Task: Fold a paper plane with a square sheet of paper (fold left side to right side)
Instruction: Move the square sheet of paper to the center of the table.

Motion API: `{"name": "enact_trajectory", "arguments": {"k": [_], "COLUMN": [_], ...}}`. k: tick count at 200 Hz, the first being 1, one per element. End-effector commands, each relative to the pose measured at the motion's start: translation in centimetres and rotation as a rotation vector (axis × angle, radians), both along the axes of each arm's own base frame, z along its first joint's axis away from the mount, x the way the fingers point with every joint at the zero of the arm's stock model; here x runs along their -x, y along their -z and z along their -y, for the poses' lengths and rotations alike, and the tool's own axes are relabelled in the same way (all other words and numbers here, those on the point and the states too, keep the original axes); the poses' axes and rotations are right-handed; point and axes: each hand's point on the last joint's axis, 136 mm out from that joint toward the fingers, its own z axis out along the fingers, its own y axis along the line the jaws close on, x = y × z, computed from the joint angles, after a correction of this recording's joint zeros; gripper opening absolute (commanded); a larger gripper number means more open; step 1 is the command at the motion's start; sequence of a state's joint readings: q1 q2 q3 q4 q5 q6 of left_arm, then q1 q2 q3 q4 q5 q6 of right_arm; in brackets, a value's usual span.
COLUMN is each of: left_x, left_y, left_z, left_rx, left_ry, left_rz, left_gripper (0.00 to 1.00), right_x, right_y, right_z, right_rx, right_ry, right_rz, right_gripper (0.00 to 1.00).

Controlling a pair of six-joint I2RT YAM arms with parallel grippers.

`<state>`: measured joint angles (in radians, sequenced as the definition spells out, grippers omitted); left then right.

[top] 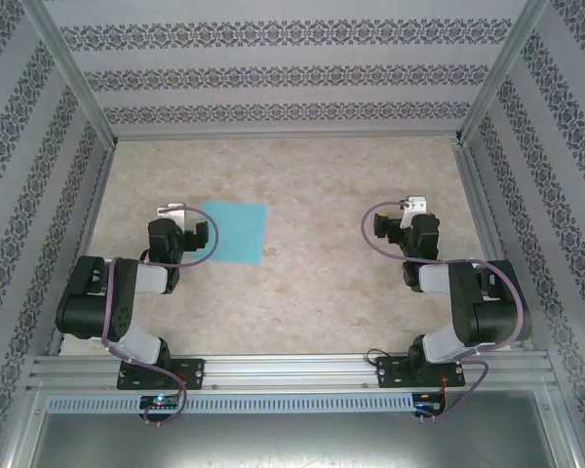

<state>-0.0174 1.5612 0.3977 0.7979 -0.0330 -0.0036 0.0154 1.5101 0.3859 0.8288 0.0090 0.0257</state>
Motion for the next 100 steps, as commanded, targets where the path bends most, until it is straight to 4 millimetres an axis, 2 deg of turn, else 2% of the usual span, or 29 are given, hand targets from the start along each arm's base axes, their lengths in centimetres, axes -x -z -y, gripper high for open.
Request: {"name": "enact_trajectory", "arguments": {"k": [1, 100], "left_x": [-0.7, -0.74], "left_y": [-1.23, -1.29], "left_z": [-0.32, -0.28], "left_rx": [0.013, 0.015], "left_ry": [-0.007, -0.005], "left_rz": [0.049, 0.05], "left_gripper": [1.0, 1.0], "right_x": [-0.53, -0.52], "right_y": [-1.46, -1.51], "right_z": [-0.36, 0.2], "right_rx": [0.002, -0.033], "right_ry": [-0.023, -0.013], "right_rz": [0.054, 0.055], "right_gripper": [0.98, 0.98]}}
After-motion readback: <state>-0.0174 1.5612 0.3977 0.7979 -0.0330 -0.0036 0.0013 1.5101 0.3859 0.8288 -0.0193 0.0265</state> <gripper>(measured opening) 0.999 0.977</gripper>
